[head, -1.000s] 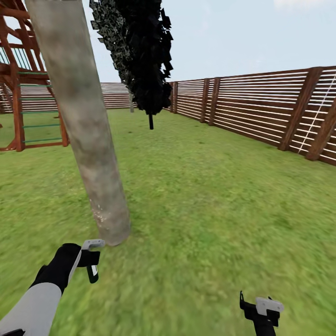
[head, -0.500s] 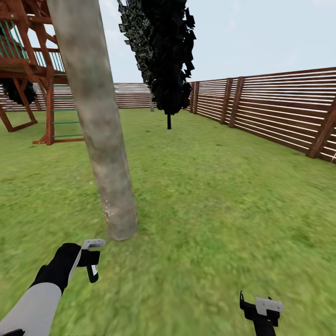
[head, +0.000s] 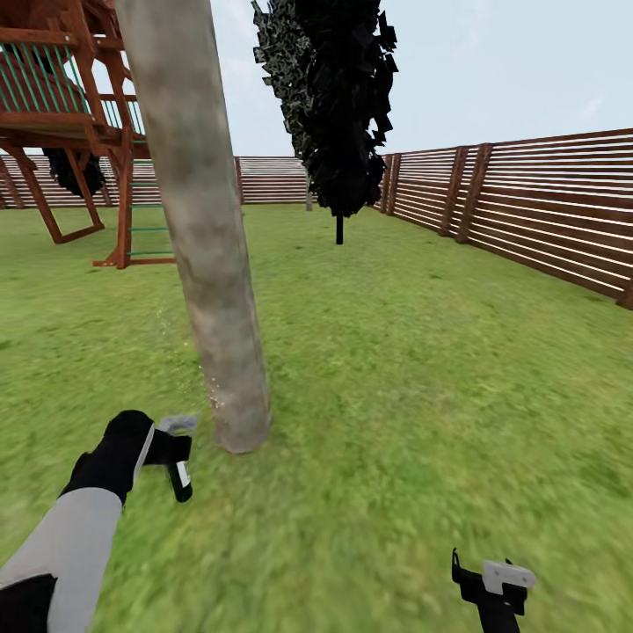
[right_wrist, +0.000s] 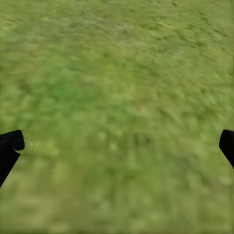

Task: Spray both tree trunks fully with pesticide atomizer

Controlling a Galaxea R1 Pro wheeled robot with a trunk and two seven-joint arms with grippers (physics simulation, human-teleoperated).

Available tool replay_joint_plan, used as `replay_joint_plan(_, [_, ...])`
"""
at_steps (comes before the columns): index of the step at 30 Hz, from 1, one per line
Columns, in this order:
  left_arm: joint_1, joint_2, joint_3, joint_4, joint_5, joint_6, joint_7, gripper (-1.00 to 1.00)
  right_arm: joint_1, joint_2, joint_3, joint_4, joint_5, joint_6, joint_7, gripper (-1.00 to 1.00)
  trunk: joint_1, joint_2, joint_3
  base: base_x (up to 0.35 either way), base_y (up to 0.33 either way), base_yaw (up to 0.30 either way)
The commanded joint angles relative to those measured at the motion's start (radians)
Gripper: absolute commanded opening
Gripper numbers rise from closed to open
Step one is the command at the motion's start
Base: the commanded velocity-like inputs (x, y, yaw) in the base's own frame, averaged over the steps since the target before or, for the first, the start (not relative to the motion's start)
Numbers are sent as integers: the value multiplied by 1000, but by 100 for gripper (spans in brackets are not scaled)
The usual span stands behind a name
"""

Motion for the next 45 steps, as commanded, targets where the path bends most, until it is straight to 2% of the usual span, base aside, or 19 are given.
replay_joint_plan(1, [-16, 2, -15, -17, -3, 12, -6, -100, 0, -1, 0, 0, 0, 0, 0, 100, 0, 0, 0, 0, 0, 0])
replay_joint_plan(3, [-53, 5, -43, -28, -3, 28, -9, -100, 0, -1, -1, 0, 0, 0, 0, 100, 0, 0, 0, 0, 0, 0])
replay_joint_plan(7, [-107, 22, -50, -29, -4, 32, -10, -100, 0, -1, -1, 0, 0, 0, 0, 100, 0, 0, 0, 0, 0, 0])
replay_joint_plan(11, [-134, 39, -52, -29, -5, 33, -10, -100, 0, 0, -1, 0, 0, 0, 0, 100, 0, 0, 0, 0, 0, 10])
replay_joint_plan(14, [-161, 41, -112, -28, -3, 48, -10, -100, 0, 0, -1, 0, 0, 0, 0, 100, 0, 0, 0, 0, 0, 190])
replay_joint_plan(16, [-168, 43, -128, -29, -4, 51, -10, -100, 0, 0, -1, 0, 0, 0, 0, 100, 0, 0, 0, 0, 0, 265])
replay_joint_plan(21, [-167, 44, -132, -29, -3, 52, -10, -100, 0, 0, -1, 0, 0, 0, 0, 100, 0, 0, 0, 27, -80, 248])
replay_joint_plan(29, [-163, 44, -132, -29, -5, 52, -10, -100, 0, 0, -1, 0, 0, 0, 0, 100, 0, 0, 0, 58, -260, 29])
replay_joint_plan(39, [-161, 44, -132, -29, -6, 52, -10, -100, 0, 0, -1, 0, 0, 0, 0, 100, 0, 0, 0, 10, -272, 260])
replay_joint_plan(45, [-157, 44, -132, -29, -5, 52, -10, -100, 0, 0, -1, 0, 0, 0, 0, 100, 0, 0, 0, 154, -255, 27])
